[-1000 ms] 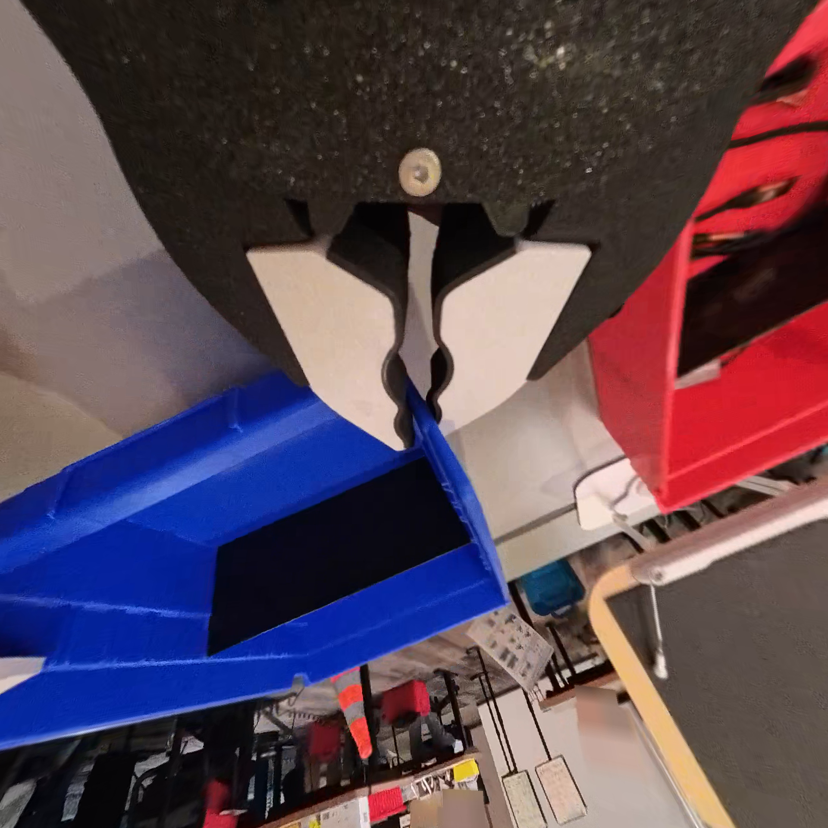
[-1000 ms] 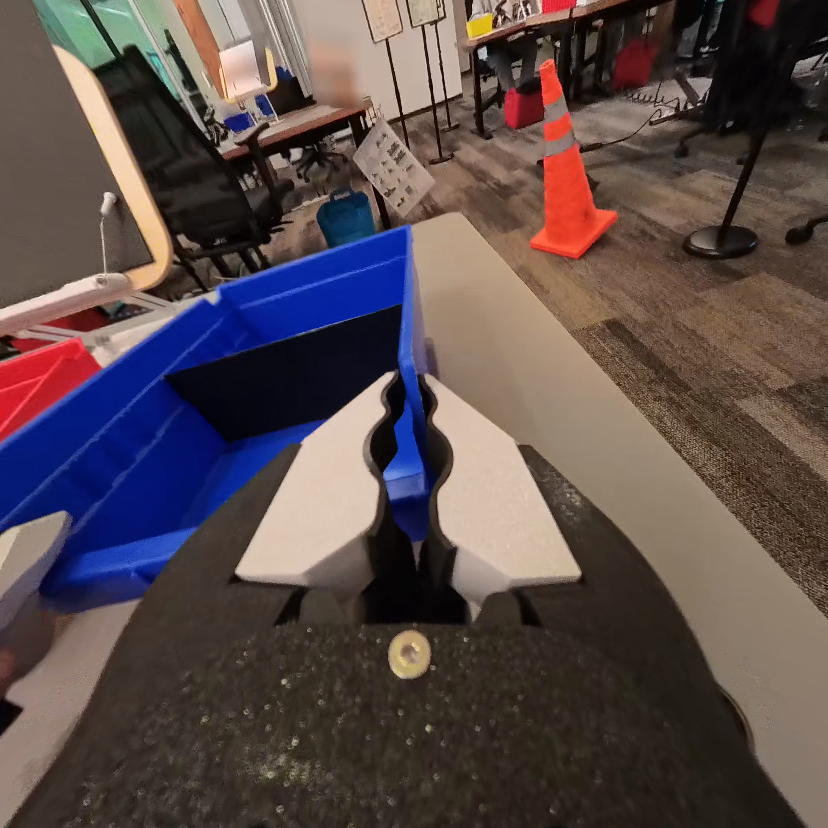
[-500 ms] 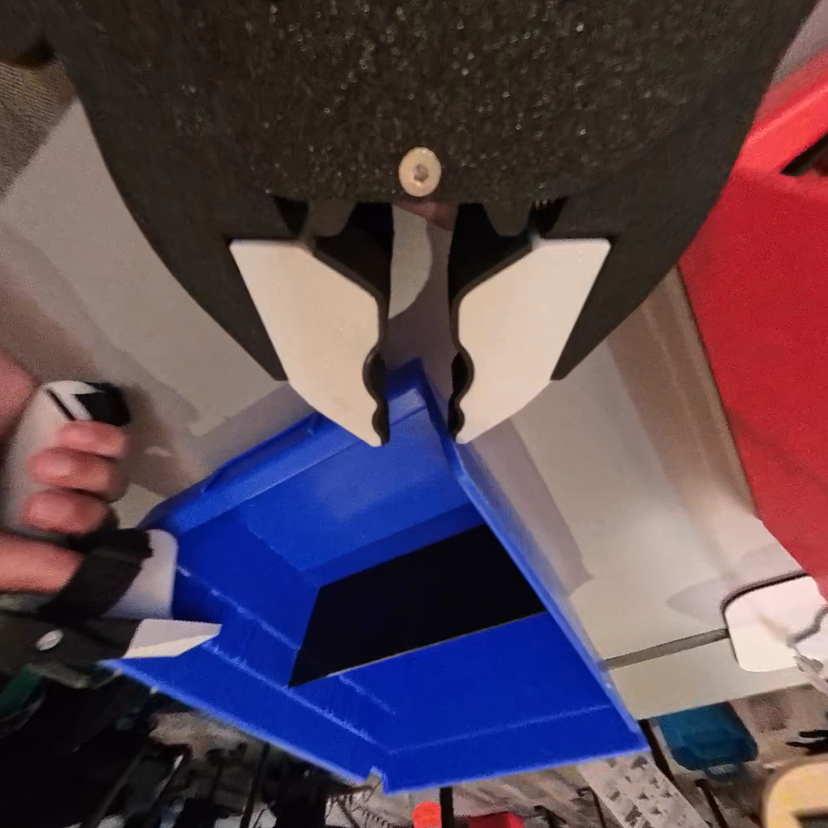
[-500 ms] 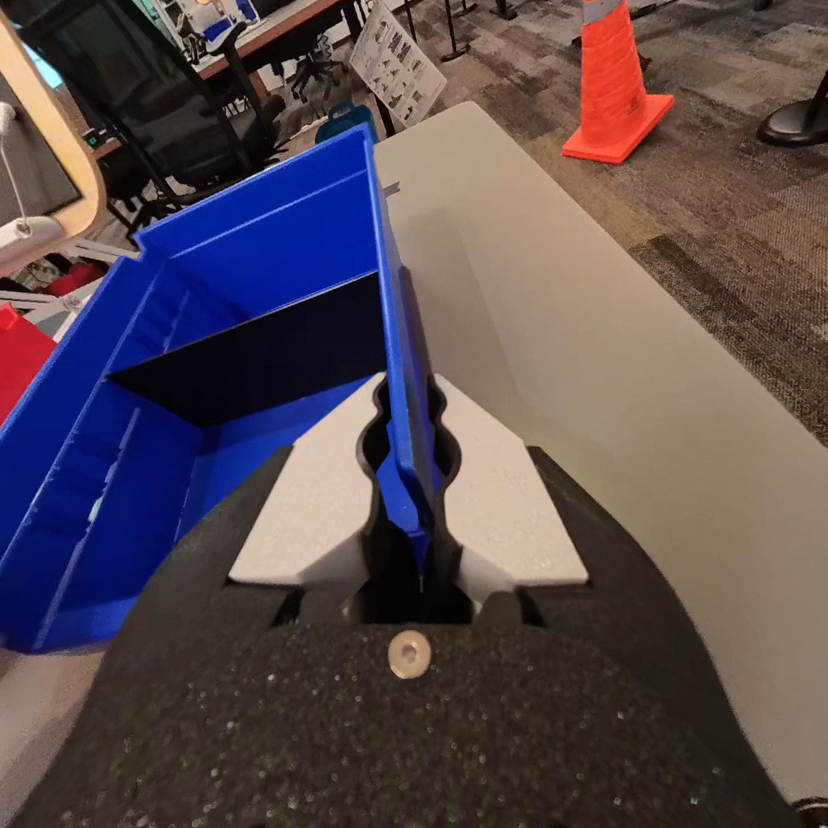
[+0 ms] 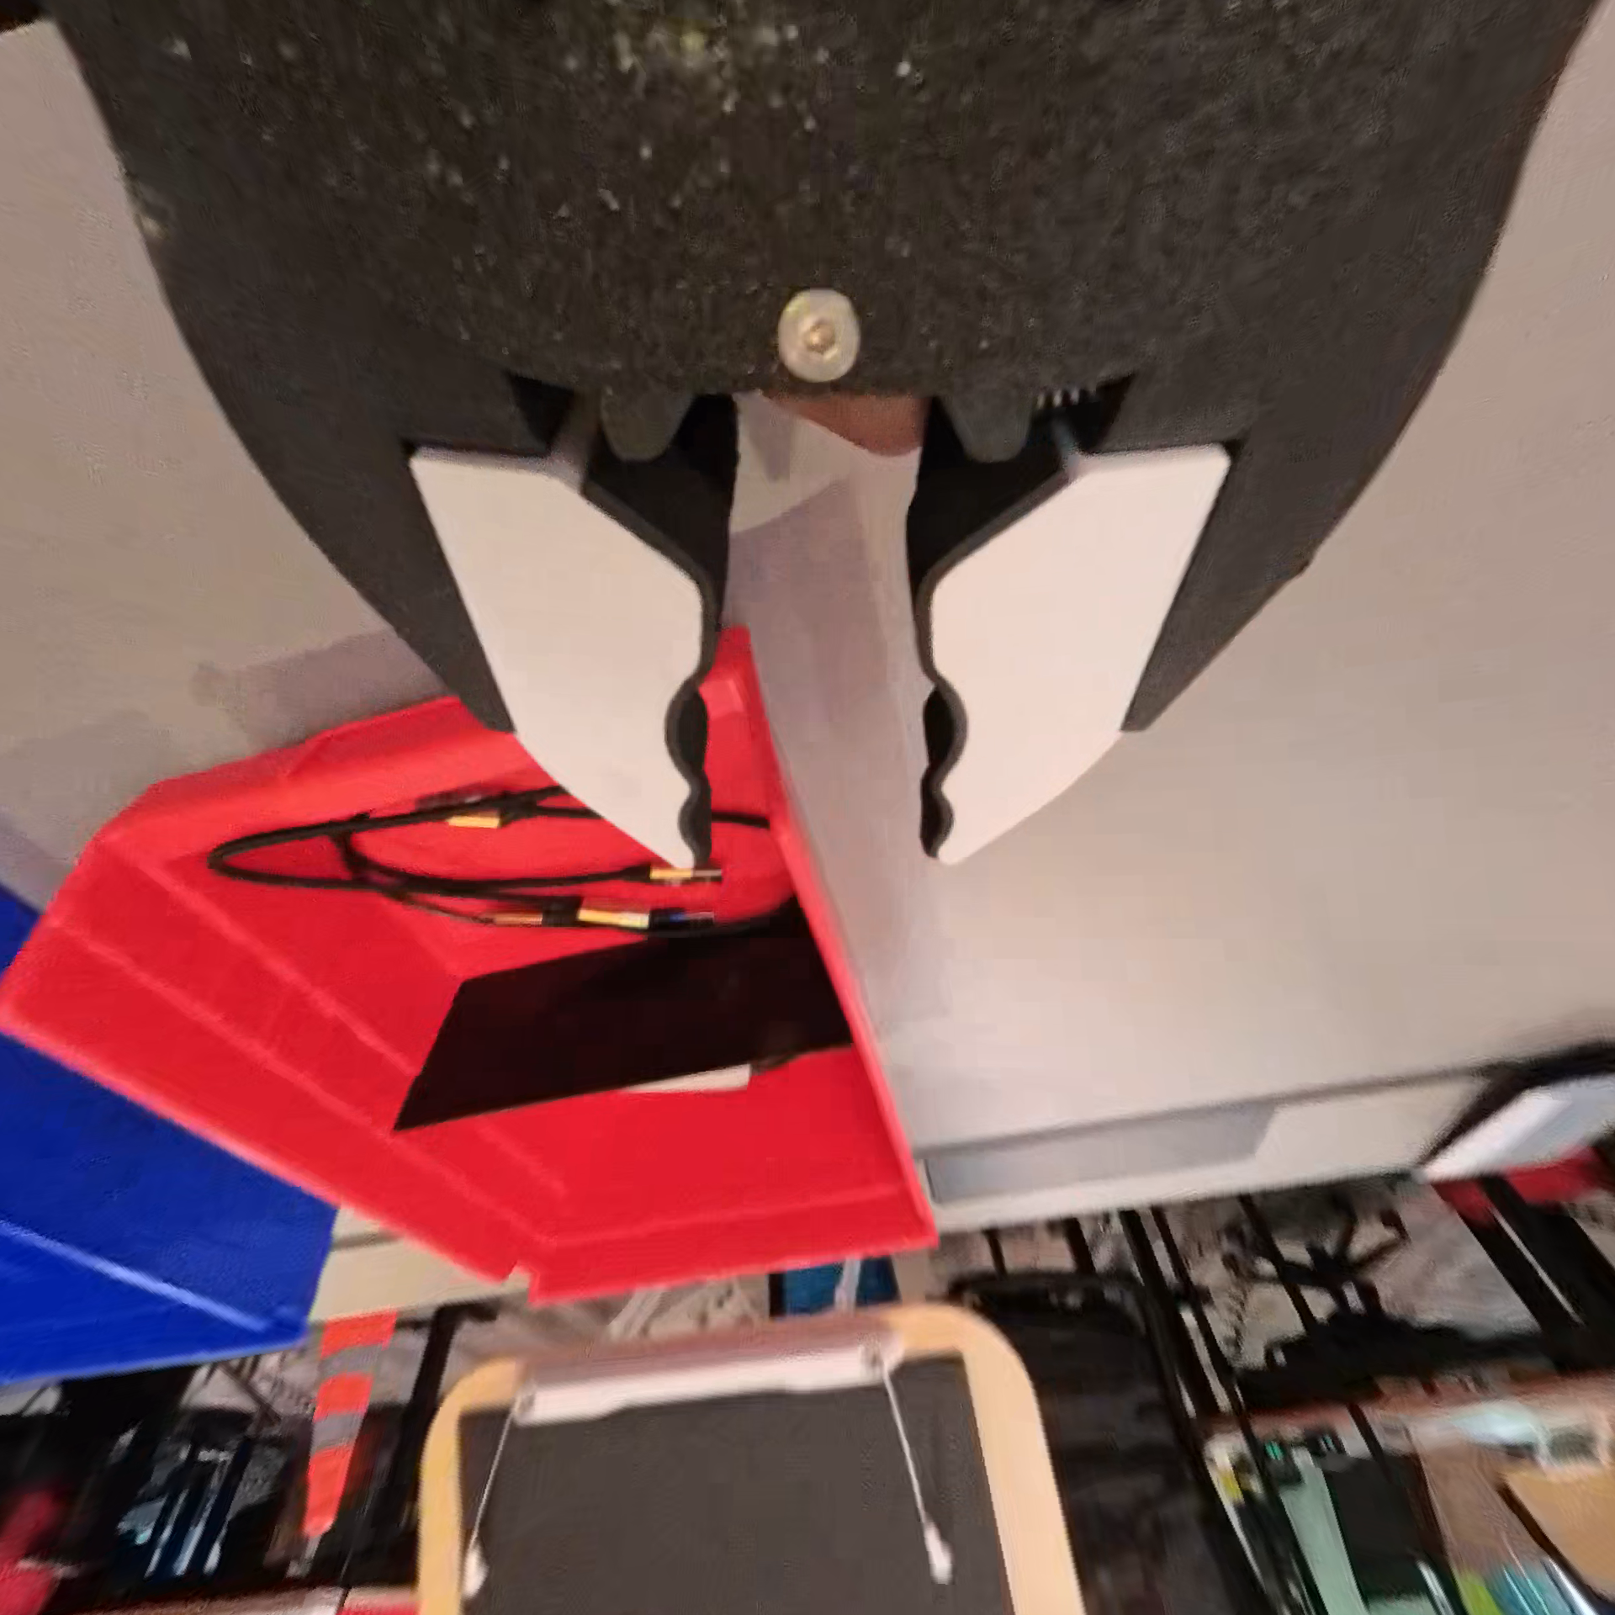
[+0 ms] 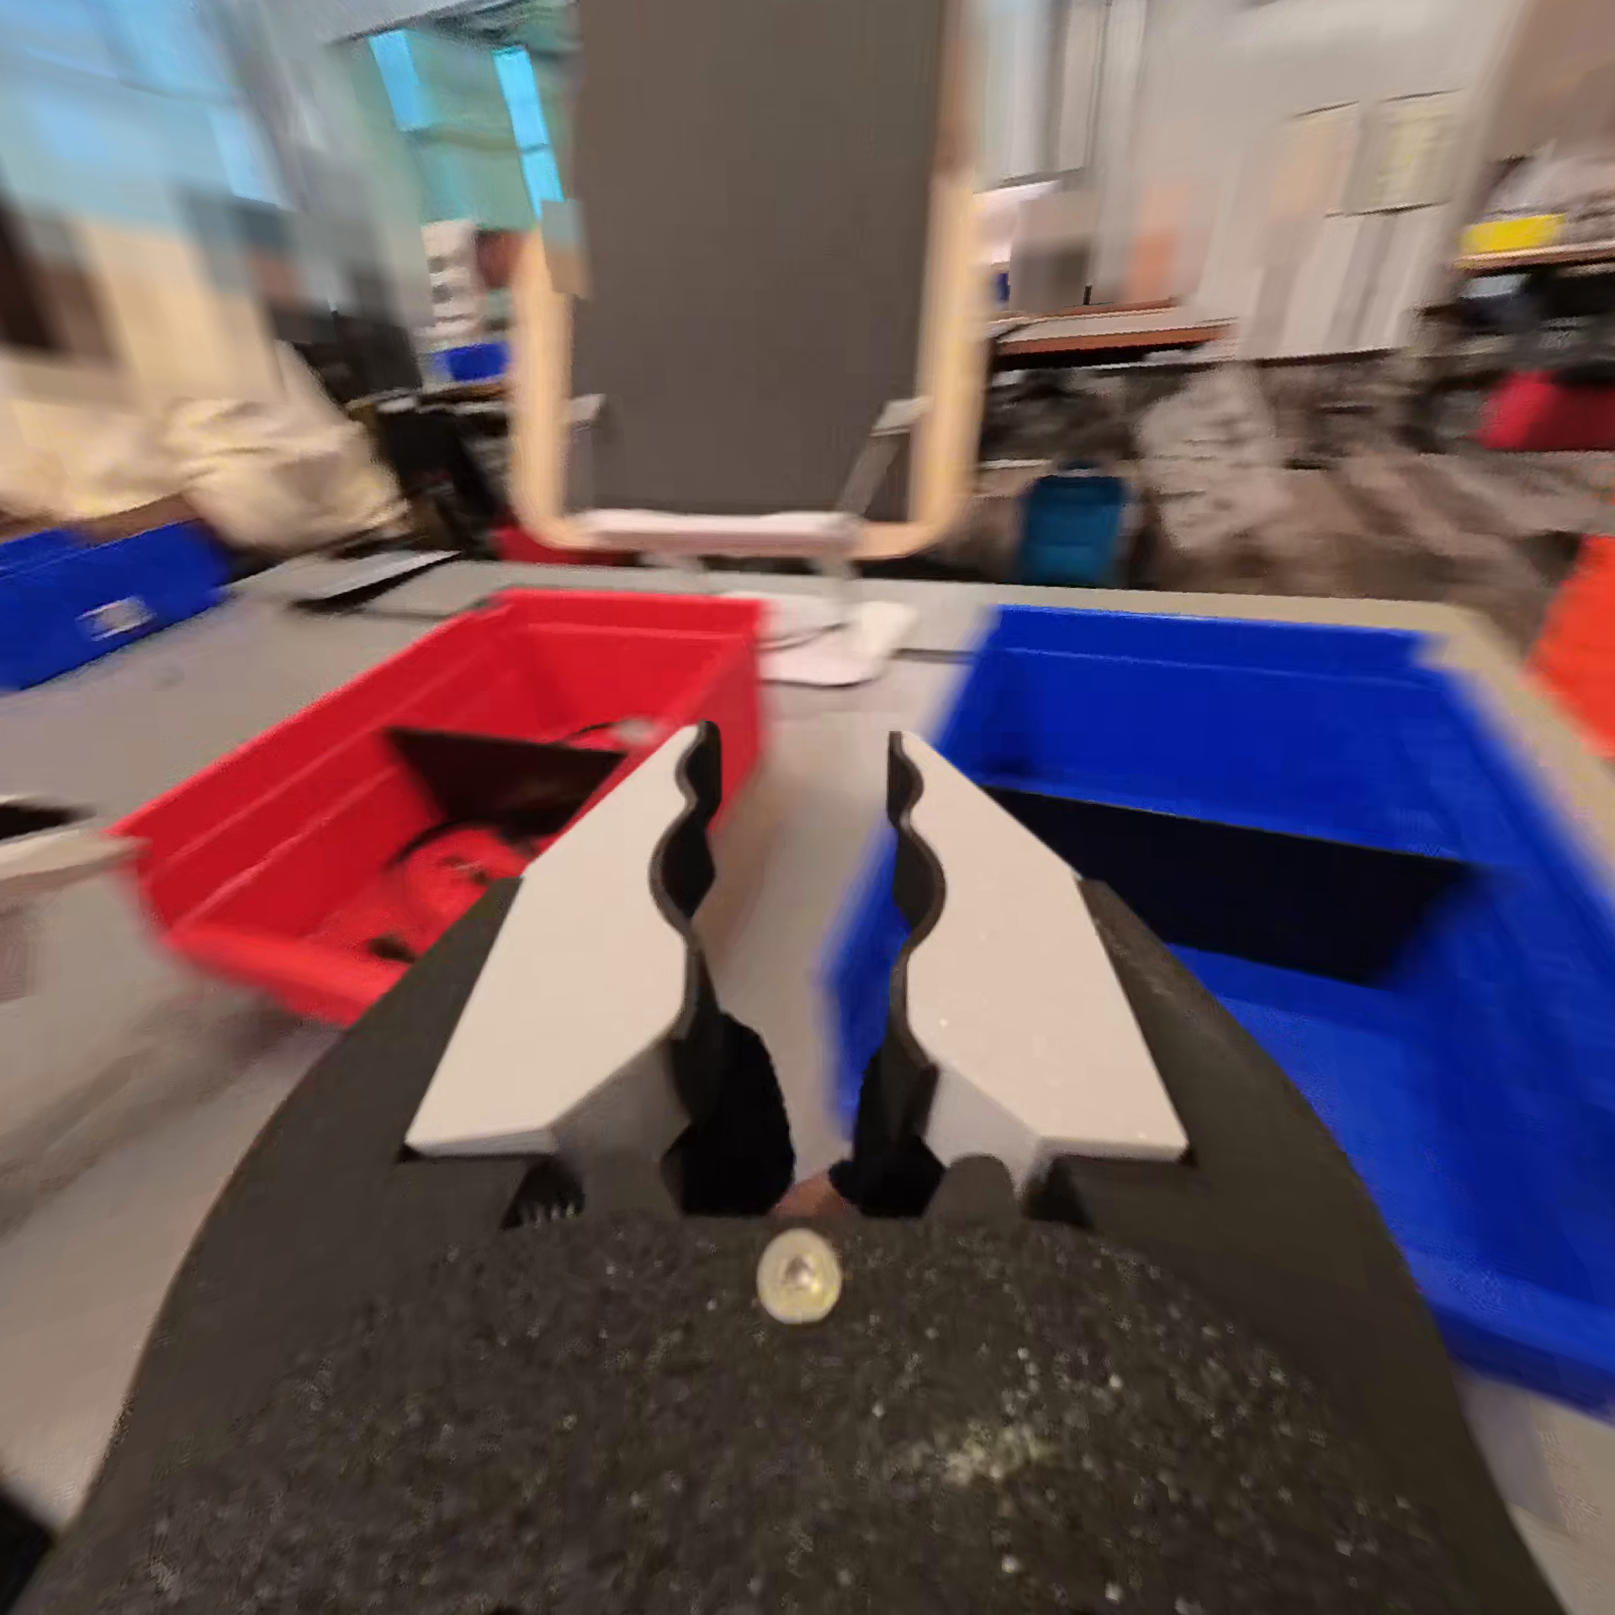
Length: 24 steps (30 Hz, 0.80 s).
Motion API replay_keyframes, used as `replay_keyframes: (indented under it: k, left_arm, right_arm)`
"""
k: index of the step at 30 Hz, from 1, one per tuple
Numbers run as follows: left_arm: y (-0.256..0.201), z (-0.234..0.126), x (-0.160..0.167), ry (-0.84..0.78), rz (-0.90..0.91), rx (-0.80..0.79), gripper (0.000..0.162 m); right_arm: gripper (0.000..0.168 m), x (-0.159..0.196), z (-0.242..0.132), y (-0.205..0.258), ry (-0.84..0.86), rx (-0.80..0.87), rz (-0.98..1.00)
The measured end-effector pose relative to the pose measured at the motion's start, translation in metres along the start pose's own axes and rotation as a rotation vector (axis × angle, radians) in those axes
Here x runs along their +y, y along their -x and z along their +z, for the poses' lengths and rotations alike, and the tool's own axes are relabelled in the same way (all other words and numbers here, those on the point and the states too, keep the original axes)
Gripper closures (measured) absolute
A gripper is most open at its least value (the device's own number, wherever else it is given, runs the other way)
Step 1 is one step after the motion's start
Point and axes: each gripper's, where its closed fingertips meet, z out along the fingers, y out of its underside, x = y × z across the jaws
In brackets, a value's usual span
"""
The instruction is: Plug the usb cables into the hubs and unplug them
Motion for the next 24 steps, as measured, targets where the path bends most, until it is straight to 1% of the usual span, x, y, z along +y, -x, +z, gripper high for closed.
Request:
replay_keyframes:
  k: [1, 2, 3, 5, 7, 8, 10, 11, 12, 13, 14, 17, 20, 24]
  left_arm:
    - [-0.001, 0.007, 0.01, 0.034, -0.03, 0.027, 0.114]
    - [-0.004, 0.013, 0.016, 0.06, -0.065, 0.056, 0.114]
    - [-0.008, 0.02, 0.02, 0.081, -0.092, 0.086, 0.114]
    - [-0.011, 0.032, 0.023, 0.108, -0.103, 0.091, 0.118]
    - [-0.01, 0.042, 0.025, 0.128, -0.1, 0.076, 0.123]
    - [-0.011, 0.047, 0.027, 0.141, -0.104, 0.084, 0.126]
    - [-0.015, 0.05, 0.027, 0.146, -0.12, 0.116, 0.131]
    - [-0.013, 0.05, 0.027, 0.142, -0.123, 0.109, 0.133]
    - [-0.009, 0.05, 0.027, 0.144, -0.113, 0.089, 0.141]
    - [-0.004, 0.05, 0.027, 0.152, -0.093, 0.065, 0.153]
    - [0.0, 0.05, 0.028, 0.16, -0.073, 0.046, 0.154]
    - [0.01, 0.047, 0.029, 0.172, -0.058, -0.001, 0.158]
    - [0.023, 0.041, 0.026, 0.173, -0.034, -0.025, 0.159]
    - [0.073, 0.027, 0.015, 0.139, 0.024, -0.098, 0.159]
  right_arm:
    - [0.132, 0.01, 0.011, 0.04, 0.023, -0.086, -0.001]
    - [0.131, 0.025, 0.022, 0.07, 0.054, -0.121, 0.016]
    - [0.128, 0.04, 0.034, 0.086, 0.078, -0.096, 0.051]
    - [0.118, 0.072, 0.055, 0.1, 0.134, 0.003, 0.097]
    - [0.116, 0.091, 0.071, 0.098, 0.172, 0.103, 0.062]
    - [0.118, 0.096, 0.078, 0.096, 0.18, 0.14, 0.018]
    - [0.134, 0.11, 0.09, 0.092, 0.247, 0.198, -0.032]
    - [0.14, 0.113, 0.094, 0.093, 0.268, 0.195, -0.008]
    - [0.148, 0.114, 0.096, 0.092, 0.287, 0.209, 0.024]
    - [0.158, 0.114, 0.097, 0.089, 0.305, 0.235, 0.028]
    - [0.163, 0.115, 0.097, 0.089, 0.328, 0.246, 0.019]
    - [0.164, 0.115, 0.096, 0.098, 0.331, 0.254, 0.057]
    - [0.164, 0.109, 0.095, 0.114, 0.282, 0.318, 0.015]
    - [0.164, 0.097, 0.109, 0.166, 0.23, 0.283, 0.02]
